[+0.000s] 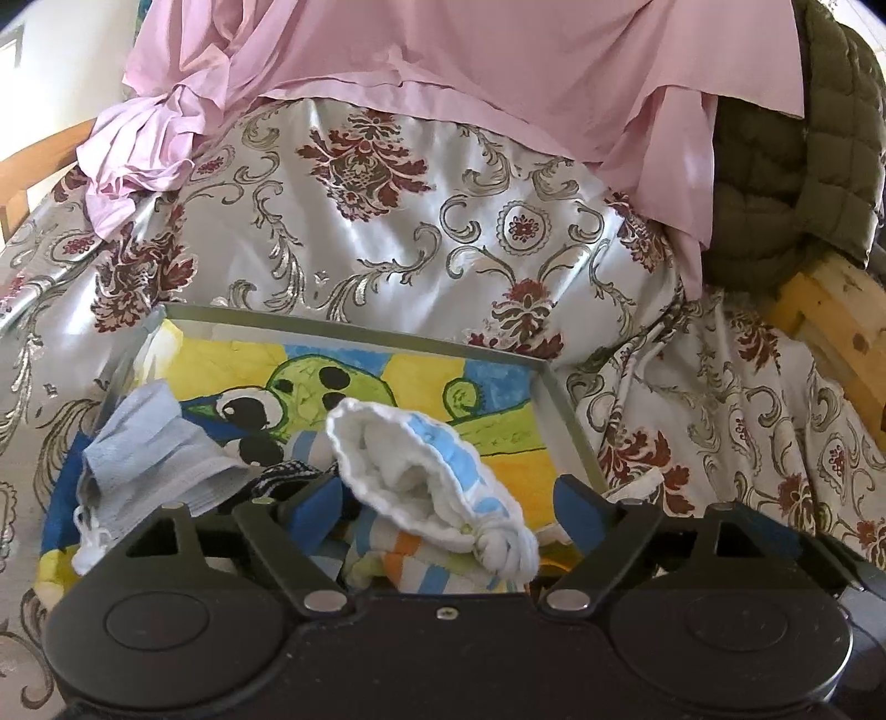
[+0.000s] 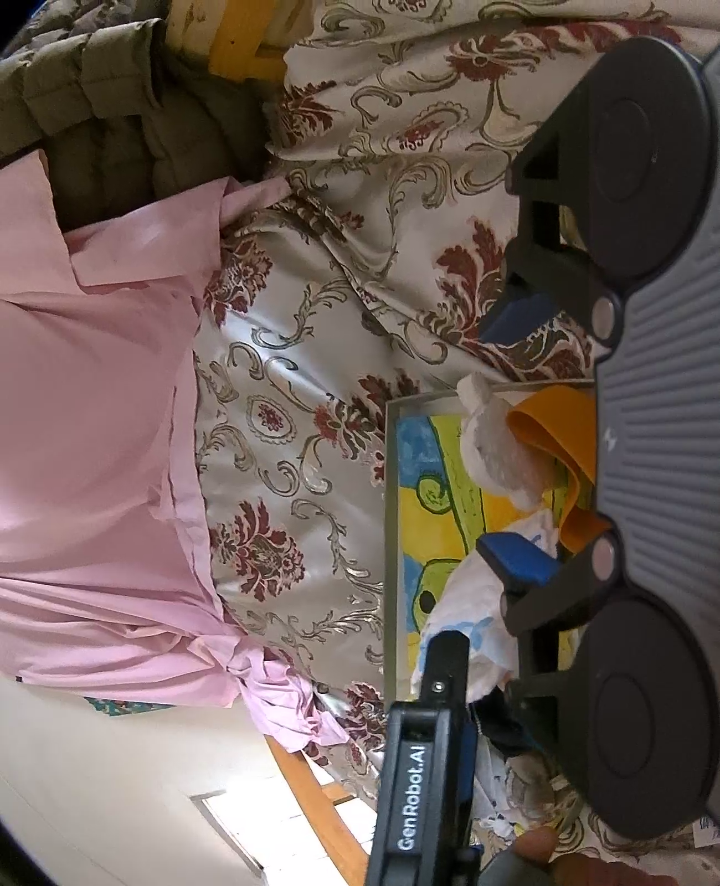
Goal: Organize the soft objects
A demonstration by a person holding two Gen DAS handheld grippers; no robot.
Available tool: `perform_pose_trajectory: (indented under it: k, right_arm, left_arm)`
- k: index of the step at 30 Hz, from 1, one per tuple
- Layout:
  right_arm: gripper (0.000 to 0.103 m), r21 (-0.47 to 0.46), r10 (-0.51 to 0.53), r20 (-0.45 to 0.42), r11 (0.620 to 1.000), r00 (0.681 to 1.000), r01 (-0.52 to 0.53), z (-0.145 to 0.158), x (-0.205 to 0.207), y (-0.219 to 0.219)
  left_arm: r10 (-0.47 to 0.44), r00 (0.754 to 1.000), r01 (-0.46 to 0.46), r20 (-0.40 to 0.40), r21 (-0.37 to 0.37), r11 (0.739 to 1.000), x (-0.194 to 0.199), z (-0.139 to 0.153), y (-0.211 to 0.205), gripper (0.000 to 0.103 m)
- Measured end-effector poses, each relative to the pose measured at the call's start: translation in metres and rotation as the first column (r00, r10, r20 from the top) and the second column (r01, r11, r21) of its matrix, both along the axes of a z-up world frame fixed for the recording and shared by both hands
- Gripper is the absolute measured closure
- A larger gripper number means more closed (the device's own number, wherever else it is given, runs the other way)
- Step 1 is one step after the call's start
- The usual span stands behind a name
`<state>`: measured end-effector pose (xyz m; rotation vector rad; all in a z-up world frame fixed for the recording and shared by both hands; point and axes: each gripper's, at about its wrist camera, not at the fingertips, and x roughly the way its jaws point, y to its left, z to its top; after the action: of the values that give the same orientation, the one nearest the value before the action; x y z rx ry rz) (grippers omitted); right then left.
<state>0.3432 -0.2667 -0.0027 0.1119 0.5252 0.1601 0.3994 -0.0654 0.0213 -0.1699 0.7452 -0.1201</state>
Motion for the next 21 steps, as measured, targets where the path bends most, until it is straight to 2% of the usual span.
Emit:
perform_pose_trajectory:
  k: [7, 13, 21]
  right_arm:
    - [0.012, -0.012, -0.005, 0.023, 1.0, 1.0, 0.005, 0.012, -0.017, -0.004]
    - [0.006, -0.043, -0.019, 0.046, 0.999, 0.999, 0.021, 0.022, -0.035, -0.011]
    - [0.003, -0.048, -0.021, 0.075, 0.999, 0.997, 0.025, 0.035, -0.059, -0.014]
  left_arm:
    - [0.007, 1.0, -0.007, 0.016, 0.01, 1.0, -0.017, 0.007, 0.002, 0.015]
    - [-0.002, 0.995, -0.003, 0.096, 0.05, 0.999, -0.039, 0.02, 0.001, 0.009]
    - [0.023, 0.986, -0.039, 0.166, 0.097, 0.995, -0.068, 0.025, 0.007, 0.008]
